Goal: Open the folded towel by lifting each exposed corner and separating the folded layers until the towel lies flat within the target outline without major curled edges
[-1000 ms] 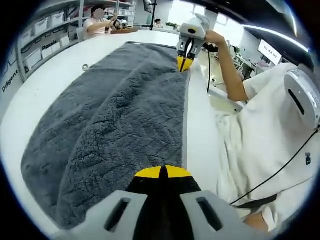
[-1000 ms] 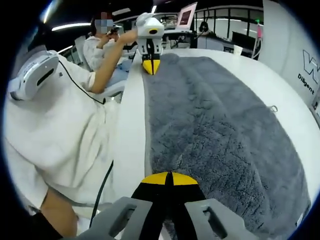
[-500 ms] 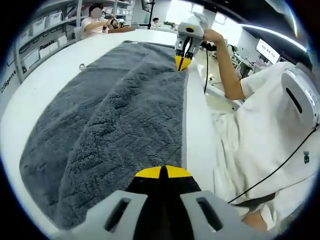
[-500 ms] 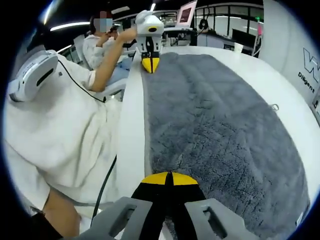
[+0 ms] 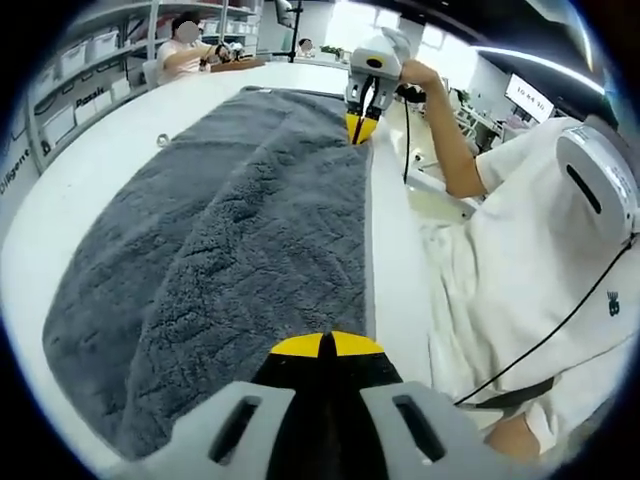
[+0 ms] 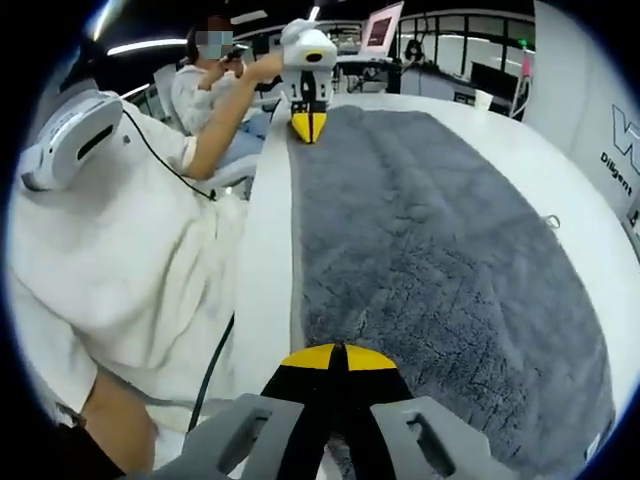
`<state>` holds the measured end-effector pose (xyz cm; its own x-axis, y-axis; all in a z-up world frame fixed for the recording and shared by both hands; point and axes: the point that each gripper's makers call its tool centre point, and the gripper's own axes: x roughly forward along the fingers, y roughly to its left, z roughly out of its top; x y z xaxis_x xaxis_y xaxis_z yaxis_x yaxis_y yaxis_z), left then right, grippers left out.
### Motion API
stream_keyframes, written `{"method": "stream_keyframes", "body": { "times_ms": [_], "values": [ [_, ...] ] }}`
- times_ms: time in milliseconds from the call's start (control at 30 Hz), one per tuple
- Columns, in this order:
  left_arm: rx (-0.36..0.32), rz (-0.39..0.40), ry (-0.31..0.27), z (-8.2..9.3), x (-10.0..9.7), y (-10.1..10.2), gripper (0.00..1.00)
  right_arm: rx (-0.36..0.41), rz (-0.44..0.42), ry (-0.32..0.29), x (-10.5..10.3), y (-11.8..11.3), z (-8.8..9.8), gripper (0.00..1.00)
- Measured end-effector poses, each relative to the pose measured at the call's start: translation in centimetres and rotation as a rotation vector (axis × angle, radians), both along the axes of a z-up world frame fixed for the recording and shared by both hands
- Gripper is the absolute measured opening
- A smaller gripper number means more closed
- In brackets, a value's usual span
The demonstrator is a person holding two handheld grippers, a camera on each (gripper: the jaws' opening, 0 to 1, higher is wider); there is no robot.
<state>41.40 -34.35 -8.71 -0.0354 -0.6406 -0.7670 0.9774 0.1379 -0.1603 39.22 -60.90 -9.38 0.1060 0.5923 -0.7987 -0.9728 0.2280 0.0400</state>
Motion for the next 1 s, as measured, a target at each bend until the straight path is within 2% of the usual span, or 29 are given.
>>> {"method": "stream_keyframes", "body": {
  "times_ms": [200,433,567,733,833,1000],
  "values": [
    [-0.039,-0.013,-0.012,1.2,-0.5,-0.5,0.01,0.0,-0.003,0.001,0.1,-0.1,0.0,0.0],
    [-0.055,-0.018,-0.029,1.5,-0.3,-0.8,0.01,0.002,-0.005,-0.009,0.1,0.0,0.3,0.0],
    [-0.065,-0.028,-0.017,1.6,-0.6,-1.0,0.01,-0.002,-0.01,-0.019,0.3,-0.1,0.4,0.03],
    [-0.036,-0.005,-0.024,1.1,-0.2,-0.6,0.01,0.006,0.006,-0.033,0.2,0.1,0.5,0.07],
    [-0.036,0.007,-0.028,1.1,0.1,-0.5,0.01,-0.003,-0.003,-0.037,0.4,-0.1,0.4,0.13],
    [-0.062,0.042,-0.046,1.8,0.9,-0.2,0.01,0.018,-0.001,-0.059,0.8,0.1,0.9,0.15]
  ]
}}
